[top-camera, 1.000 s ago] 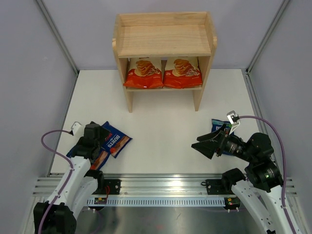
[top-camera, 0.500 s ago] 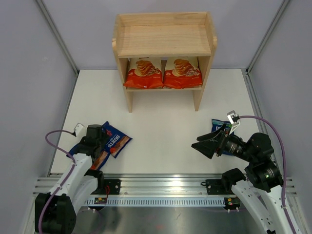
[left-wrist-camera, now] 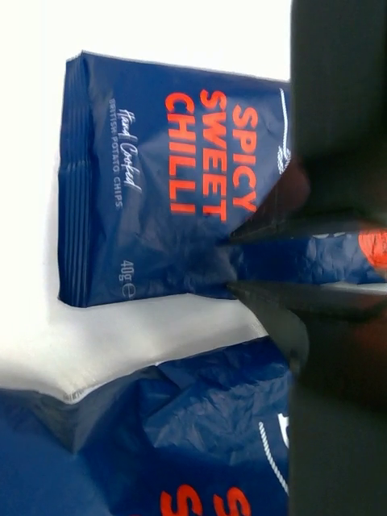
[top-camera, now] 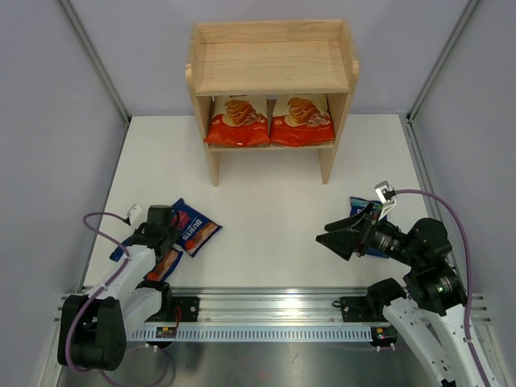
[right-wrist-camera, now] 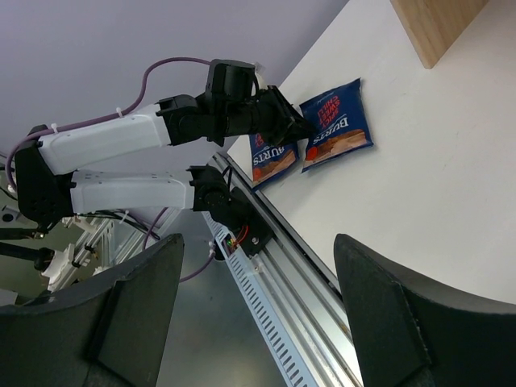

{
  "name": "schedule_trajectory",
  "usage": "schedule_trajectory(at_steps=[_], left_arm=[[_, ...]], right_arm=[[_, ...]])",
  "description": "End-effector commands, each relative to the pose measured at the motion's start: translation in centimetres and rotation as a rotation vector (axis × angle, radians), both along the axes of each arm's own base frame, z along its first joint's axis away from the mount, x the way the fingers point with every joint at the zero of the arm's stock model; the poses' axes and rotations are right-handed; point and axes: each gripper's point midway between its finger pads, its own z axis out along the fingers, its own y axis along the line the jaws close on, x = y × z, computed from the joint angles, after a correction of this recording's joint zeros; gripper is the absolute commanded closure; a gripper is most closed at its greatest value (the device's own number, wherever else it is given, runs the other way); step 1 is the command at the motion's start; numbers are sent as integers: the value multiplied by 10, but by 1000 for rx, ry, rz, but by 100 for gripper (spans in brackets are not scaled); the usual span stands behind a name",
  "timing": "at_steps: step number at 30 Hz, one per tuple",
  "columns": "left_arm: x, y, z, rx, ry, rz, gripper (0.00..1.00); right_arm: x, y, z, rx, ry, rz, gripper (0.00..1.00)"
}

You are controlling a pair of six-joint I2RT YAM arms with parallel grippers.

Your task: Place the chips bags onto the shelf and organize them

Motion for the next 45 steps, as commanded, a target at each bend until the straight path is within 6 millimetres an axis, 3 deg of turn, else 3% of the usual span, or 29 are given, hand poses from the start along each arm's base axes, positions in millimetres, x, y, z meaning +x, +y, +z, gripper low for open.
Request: schedule_trajectory(at_steps=[1, 2, 5, 6, 8, 11, 12, 19, 25, 32, 39, 45], left_arm=[[13, -7, 8, -28, -43, -35, 79], [13, -8, 8, -32, -49, -41, 87], [16, -11, 13, -44, -85, -51, 93], [15, -12, 12, -47, -87, -55, 99], [17, -12, 15, -52, -103, -57, 100], [17, -11, 22, -43, -112, -53, 74], [17, -9, 26, -35, -120, -45, 71], [4, 12, 38, 35, -124, 41, 58], [26, 21, 50, 23, -167, 44, 48], [48, 33, 46, 17, -176, 50, 34], [59, 32, 25, -26, -145, 25, 40], [61, 24, 3, -67, -123, -3, 61]], right_arm=[[6, 4, 6, 20, -16, 3, 18], [7, 4, 5, 20, -12, 3, 18], [10, 5, 3, 20, -2, 1, 18], [11, 5, 2, 19, 2, 0, 18], [11, 6, -1, 18, 12, 1, 18], [11, 6, -2, 21, 18, 1, 18], [12, 6, -3, 21, 21, 0, 18], [15, 7, -2, 29, 32, -4, 19], [14, 8, 0, 32, 32, 4, 19], [12, 7, 1, 24, 22, 6, 19], [11, 7, 0, 18, 14, 7, 19], [11, 7, -2, 14, 19, 7, 19]])
